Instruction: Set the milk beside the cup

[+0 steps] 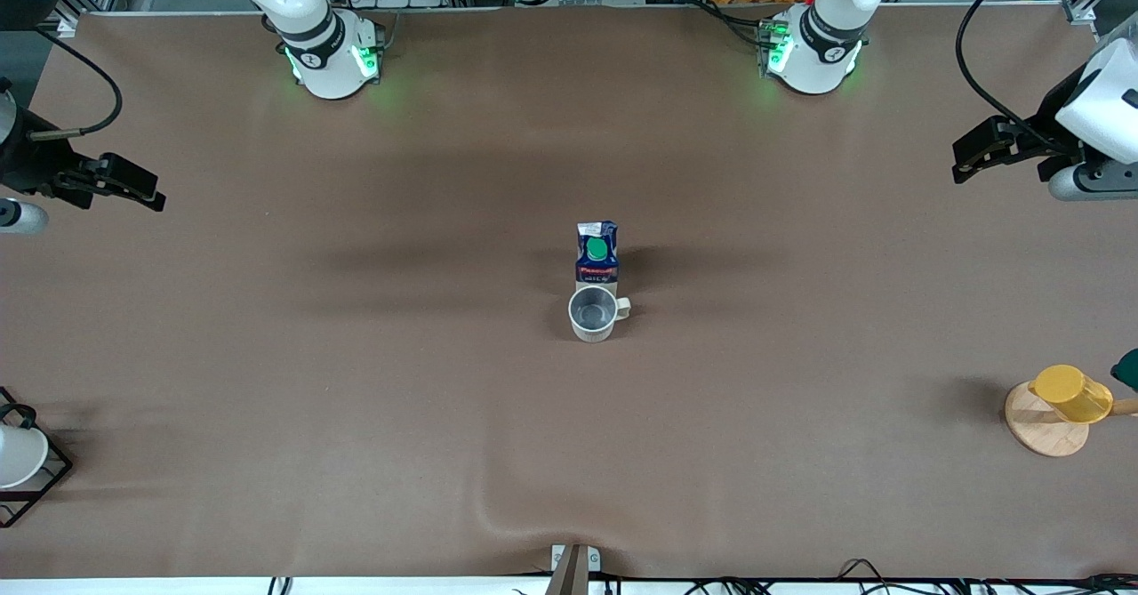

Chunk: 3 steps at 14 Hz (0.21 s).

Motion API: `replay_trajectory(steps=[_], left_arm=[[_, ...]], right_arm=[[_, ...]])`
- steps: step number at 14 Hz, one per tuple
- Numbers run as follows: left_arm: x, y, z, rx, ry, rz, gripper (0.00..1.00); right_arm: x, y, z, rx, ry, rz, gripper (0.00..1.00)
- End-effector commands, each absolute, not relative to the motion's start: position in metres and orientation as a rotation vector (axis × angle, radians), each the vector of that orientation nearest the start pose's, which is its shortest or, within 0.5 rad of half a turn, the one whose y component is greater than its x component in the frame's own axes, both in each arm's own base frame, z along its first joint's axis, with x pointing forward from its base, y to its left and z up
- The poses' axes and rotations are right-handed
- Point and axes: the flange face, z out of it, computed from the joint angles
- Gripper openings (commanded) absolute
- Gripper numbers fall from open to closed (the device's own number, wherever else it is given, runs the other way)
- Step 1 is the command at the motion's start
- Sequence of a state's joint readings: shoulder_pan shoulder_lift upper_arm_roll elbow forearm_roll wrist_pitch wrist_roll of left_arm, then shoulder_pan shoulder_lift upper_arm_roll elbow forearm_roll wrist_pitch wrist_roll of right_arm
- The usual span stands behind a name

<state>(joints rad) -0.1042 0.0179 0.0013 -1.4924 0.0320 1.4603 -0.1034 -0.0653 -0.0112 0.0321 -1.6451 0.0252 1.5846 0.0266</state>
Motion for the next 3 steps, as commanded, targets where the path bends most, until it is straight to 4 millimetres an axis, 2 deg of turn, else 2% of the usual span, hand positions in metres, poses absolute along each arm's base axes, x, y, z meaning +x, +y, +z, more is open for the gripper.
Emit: replay_trajectory(steps=[1, 3], left_arm=[[0.5411, -0.046, 0.6463, -3.117, 0.007, 0.069, 1.0], [0.5426, -0.0457, 0.6445, -3.114, 0.006, 0.073, 1.0]], right_arm=[[0.5499, -0.0148, 0.5954, -3.129, 0.099, 0.074, 1.0], [0.5499, -0.0148, 0.5953, -3.129, 0.099, 0.074, 1.0]])
